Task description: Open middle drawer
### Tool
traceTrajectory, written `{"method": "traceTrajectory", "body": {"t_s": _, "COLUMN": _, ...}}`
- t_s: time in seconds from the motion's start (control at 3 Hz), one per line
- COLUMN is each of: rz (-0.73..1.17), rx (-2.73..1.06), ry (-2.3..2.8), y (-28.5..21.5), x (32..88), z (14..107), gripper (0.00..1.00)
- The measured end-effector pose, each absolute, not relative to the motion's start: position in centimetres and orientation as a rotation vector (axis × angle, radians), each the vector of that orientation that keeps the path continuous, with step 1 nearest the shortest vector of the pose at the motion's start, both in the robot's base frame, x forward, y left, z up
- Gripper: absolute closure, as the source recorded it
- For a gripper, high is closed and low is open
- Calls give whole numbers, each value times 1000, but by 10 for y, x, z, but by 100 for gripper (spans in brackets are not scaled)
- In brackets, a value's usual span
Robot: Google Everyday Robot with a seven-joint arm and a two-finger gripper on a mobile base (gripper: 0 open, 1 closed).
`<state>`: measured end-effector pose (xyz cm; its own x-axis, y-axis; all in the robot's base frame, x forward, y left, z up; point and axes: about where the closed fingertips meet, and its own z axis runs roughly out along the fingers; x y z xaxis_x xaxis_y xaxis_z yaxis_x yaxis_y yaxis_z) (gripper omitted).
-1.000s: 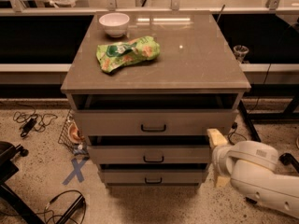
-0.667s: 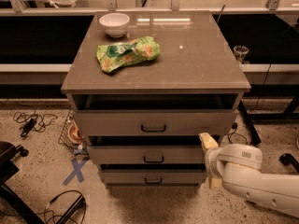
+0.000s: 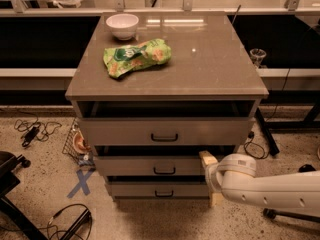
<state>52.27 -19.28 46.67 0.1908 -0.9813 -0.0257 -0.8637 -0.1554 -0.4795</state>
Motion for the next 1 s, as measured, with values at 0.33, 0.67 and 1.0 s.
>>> {"method": "traceTrajectory", "body": {"t_s": 0.33, "rz": -324, "rx": -2083, "ry": 1777, "y": -183, "x": 532, "z": 437, "gripper": 0}}
{"method": "traceTrajectory", "body": {"t_s": 0.67, "rz": -282, "rx": -2068, "ry": 1825, "y": -174, "x": 545, "z": 430, "gripper": 0}}
{"method": "traceTrajectory", "body": {"t_s": 1.0, "rz": -275, "rx": -2074, "ry": 1851, "y": -169, "x": 562, "z": 431, "gripper": 0}}
